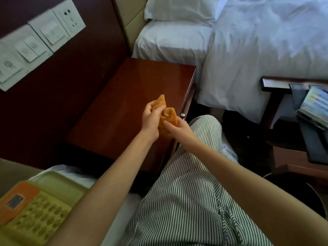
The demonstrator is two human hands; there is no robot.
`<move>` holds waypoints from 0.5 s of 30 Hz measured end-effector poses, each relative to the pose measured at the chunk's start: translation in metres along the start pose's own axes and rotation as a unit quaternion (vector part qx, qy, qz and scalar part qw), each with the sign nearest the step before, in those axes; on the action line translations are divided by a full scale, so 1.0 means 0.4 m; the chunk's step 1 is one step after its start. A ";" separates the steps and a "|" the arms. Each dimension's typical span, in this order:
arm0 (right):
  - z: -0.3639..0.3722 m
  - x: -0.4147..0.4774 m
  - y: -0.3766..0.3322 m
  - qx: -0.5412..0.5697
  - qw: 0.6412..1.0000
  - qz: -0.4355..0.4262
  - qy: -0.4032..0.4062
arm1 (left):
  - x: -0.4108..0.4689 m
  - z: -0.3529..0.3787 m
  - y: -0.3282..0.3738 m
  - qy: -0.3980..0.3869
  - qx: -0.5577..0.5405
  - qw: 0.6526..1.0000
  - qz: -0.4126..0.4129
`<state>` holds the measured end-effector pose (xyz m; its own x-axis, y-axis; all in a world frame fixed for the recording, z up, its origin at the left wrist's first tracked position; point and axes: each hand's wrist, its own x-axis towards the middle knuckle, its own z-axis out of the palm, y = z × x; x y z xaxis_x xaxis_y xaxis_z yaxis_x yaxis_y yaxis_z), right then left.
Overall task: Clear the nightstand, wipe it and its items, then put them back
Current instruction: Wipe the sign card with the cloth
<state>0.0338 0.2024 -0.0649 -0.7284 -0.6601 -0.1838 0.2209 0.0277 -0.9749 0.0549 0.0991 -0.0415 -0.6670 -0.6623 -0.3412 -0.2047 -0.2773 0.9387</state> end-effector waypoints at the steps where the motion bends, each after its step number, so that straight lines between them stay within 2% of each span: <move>1: -0.014 -0.001 -0.012 0.017 0.999 -0.007 0.034 | 0.003 0.006 0.006 0.009 0.002 1.000 0.004; 5: -0.089 -0.010 -0.054 0.042 0.990 -0.029 0.129 | 0.022 0.046 0.014 0.016 0.072 0.997 0.021; 11: -0.238 -0.023 -0.081 0.069 0.966 -0.048 0.246 | 0.000 0.175 0.001 -0.118 0.165 0.975 0.086; 15: -0.356 -0.042 -0.095 0.107 0.962 -0.030 0.249 | 0.002 0.286 -0.019 -0.202 0.227 0.946 0.117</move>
<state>-0.0546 0.3195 -0.0427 -0.9526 -0.2122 -0.2179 0.2589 -0.1896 -0.9471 -0.0260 0.1805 -0.0434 -0.9324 -0.3233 -0.1615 -0.2435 0.2317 0.9418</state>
